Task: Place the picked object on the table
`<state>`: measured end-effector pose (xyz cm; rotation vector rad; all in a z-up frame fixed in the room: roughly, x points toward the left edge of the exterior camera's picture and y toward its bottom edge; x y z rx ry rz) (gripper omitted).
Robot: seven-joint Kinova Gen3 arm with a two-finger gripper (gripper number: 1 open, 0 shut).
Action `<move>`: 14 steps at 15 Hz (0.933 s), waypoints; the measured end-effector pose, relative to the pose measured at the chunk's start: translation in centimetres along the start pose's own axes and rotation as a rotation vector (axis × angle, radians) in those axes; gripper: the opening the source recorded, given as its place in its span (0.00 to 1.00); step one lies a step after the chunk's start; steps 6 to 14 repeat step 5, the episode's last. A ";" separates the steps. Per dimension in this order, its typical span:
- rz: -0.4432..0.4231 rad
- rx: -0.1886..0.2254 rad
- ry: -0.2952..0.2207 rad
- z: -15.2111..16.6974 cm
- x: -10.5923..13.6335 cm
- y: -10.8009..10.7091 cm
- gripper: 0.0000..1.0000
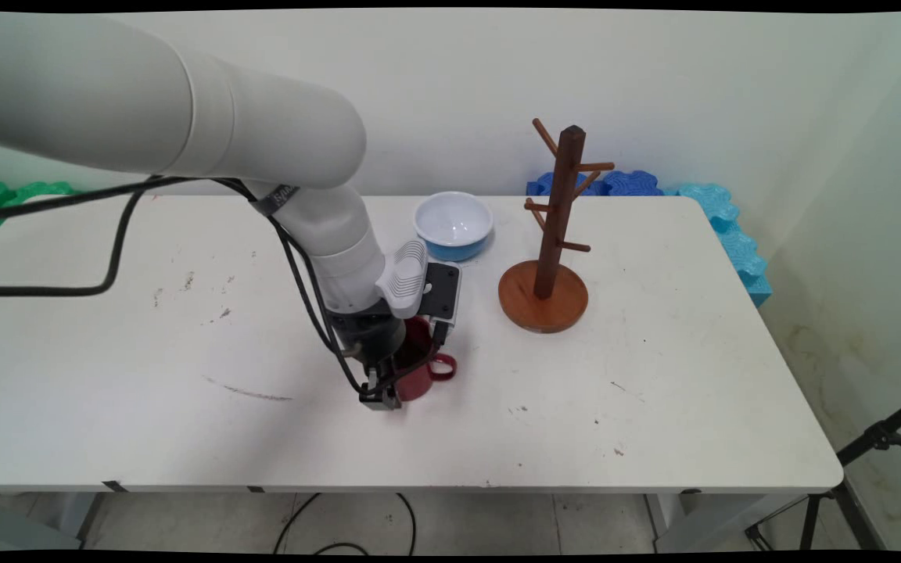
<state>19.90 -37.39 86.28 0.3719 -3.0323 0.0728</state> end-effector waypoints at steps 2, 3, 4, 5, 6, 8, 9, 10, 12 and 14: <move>0.001 0.004 0.006 0.0 0.1 -0.1 1.00; 0.001 0.005 0.010 -0.1 0.2 -0.1 1.00; 0.001 0.007 0.016 -0.3 0.2 -0.1 1.00; 0.001 0.010 0.027 -0.6 0.4 0.0 1.00; 0.001 0.010 0.027 -0.6 0.4 0.0 1.00; 0.001 0.010 0.027 -0.6 0.4 0.0 1.00; 0.001 0.010 0.027 -0.6 0.4 0.0 1.00; 0.001 0.010 0.027 -0.6 0.4 0.0 1.00; 0.001 0.010 0.027 -0.6 0.4 0.0 1.00; 0.001 0.010 0.027 -0.6 0.4 0.0 1.00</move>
